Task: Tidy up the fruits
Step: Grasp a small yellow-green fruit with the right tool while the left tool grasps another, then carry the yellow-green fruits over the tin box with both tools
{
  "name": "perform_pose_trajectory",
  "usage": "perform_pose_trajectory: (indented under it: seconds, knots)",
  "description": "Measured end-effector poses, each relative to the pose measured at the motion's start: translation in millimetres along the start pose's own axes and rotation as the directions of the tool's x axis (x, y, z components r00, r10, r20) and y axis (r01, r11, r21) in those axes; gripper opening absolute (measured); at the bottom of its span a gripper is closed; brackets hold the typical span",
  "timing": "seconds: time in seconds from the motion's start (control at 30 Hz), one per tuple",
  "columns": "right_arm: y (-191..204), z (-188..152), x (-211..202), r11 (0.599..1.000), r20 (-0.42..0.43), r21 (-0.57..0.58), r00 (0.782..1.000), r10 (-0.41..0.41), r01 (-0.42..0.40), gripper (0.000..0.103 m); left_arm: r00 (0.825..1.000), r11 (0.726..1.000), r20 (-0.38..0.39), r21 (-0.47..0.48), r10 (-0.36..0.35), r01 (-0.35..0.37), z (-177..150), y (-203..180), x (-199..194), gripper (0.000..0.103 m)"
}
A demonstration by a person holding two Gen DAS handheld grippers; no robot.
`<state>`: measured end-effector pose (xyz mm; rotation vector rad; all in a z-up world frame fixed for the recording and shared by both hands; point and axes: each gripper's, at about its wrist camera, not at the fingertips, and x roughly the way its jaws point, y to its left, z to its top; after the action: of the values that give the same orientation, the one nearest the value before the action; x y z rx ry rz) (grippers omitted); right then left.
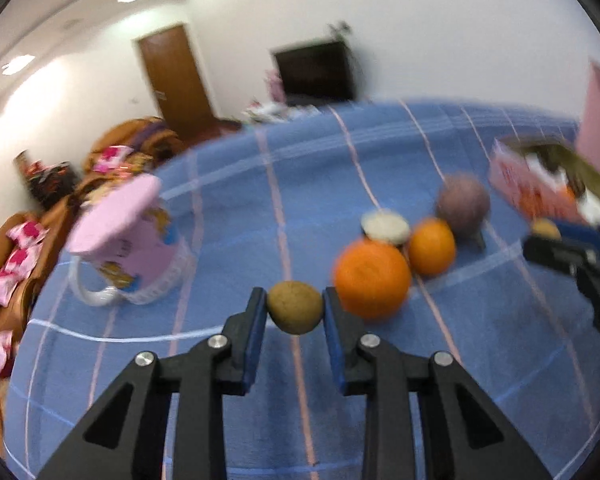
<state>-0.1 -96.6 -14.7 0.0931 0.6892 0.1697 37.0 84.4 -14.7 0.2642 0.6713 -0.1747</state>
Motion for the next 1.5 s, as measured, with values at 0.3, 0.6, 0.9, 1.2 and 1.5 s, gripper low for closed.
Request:
perform_pose_trajectory:
  seconds: [0.3, 0.6, 0.9, 1.2, 1.5]
  knots:
    - [1.5, 6.3, -24.0, 0.989, 0.172, -0.044, 0.976, -0.133, 0.142, 0.029, 0.970, 0.982, 0.155, -0.058, 0.185, -0.178, 8.2, -15.1, -23.5, 0.030]
    - [6.2, 5.7, -32.2, 0.983, 0.225, -0.070, 0.962, -0.152, 0.172, 0.030, 0.962, 0.974, 0.172, -0.123, 0.211, -0.192, 6.5, -30.2, -36.1, 0.030]
    - [-3.2, 0.4, -34.9, 0.988, 0.198, -0.084, 0.973, -0.114, 0.133, 0.030, 0.974, 0.983, 0.173, -0.132, 0.149, -0.127, 8.1, -57.6, -42.6, 0.030]
    - [-24.2, -5.8, -49.8, 0.991, 0.197, -0.077, 0.976, -0.094, 0.111, 0.030, 0.981, 0.983, 0.175, -0.178, 0.081, -0.049, 7.1, -64.7, -44.9, 0.030]
    - [-57.1, -7.9, -66.3, 0.997, 0.208, -0.030, 0.976, -0.064, 0.072, 0.030, 0.980, 0.978, 0.196, -0.191, -0.040, 0.078, 9.3, -84.0, -50.4, 0.030]
